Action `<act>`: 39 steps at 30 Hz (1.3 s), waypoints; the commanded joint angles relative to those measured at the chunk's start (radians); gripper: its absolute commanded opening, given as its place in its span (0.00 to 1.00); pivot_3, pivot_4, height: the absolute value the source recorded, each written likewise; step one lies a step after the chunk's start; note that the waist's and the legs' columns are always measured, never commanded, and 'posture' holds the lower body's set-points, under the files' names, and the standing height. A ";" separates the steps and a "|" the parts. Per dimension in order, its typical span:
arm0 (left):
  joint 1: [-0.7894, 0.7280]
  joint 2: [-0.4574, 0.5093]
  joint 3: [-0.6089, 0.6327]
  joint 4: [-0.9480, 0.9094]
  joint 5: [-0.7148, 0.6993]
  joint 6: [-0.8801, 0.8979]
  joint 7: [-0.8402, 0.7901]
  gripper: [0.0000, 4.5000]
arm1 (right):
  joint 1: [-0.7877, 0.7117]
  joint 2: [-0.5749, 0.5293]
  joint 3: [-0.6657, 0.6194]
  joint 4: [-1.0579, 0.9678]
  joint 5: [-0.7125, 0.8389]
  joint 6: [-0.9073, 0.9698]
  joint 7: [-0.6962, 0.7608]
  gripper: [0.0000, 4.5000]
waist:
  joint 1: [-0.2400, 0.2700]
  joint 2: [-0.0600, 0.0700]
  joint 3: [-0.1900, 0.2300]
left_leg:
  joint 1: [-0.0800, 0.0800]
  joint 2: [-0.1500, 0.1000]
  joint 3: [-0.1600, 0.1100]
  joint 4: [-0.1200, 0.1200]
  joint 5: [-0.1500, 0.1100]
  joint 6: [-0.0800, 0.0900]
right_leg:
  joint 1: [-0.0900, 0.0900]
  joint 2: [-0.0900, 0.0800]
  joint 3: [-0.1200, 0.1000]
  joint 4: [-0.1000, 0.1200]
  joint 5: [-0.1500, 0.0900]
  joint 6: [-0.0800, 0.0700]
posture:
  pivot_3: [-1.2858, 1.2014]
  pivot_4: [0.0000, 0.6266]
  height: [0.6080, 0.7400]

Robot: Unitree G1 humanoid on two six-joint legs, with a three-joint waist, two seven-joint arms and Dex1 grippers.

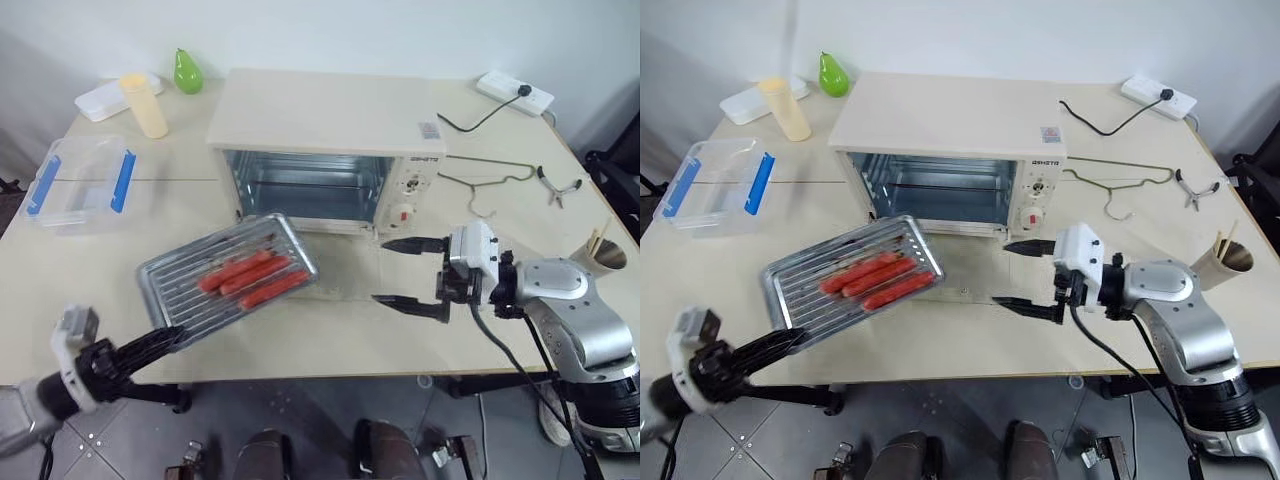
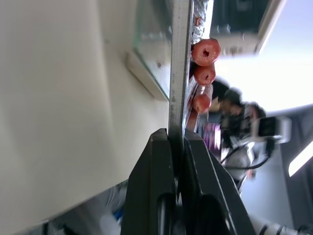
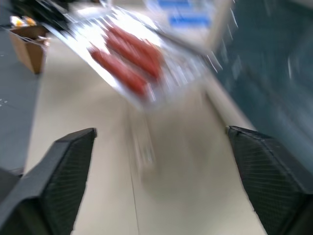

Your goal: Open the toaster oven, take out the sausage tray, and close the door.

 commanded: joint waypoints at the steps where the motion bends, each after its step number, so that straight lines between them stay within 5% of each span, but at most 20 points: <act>1: 0.050 -0.097 0.113 -0.101 -0.034 -0.085 -0.012 0.00 | 0.006 -0.026 -0.024 0.047 -0.010 -0.019 0.033 0.71 | 0.004 0.000 0.000 | 0.000 0.000 0.000 0.000 0.000 0.000 | 0.000 0.000 0.000 0.000 0.000 0.000 | 0.52 0.24 1.00; 10: 0.169 -0.471 0.246 -0.307 -0.034 -0.316 0.073 0.00 | -0.018 -0.018 0.013 0.228 -0.079 0.005 0.040 0.01 | 0.014 -0.001 0.000 | 0.001 0.000 0.002 0.001 0.000 0.002 | 0.002 0.000 0.003 -0.004 0.000 0.000 | 0.52 0.24 1.00; 22: 0.063 -0.670 0.173 -0.461 -0.034 -0.538 0.365 0.00 | -0.078 0.066 0.121 0.358 -0.111 0.054 0.107 0.00 | 0.017 -0.001 -0.001 | -0.001 0.000 0.002 0.006 -0.001 0.004 | 0.004 0.001 0.003 -0.005 0.000 0.000 | 0.52 0.24 1.00; 39: 0.130 -0.662 0.109 -0.526 -0.034 -0.580 0.339 0.00 | -0.140 0.138 -0.097 0.198 0.116 0.074 0.077 0.00 | 0.017 -0.001 -0.001 | -0.001 0.000 0.002 0.006 -0.002 0.004 | 0.003 0.002 0.004 -0.005 0.000 0.000 | 0.52 0.24 1.00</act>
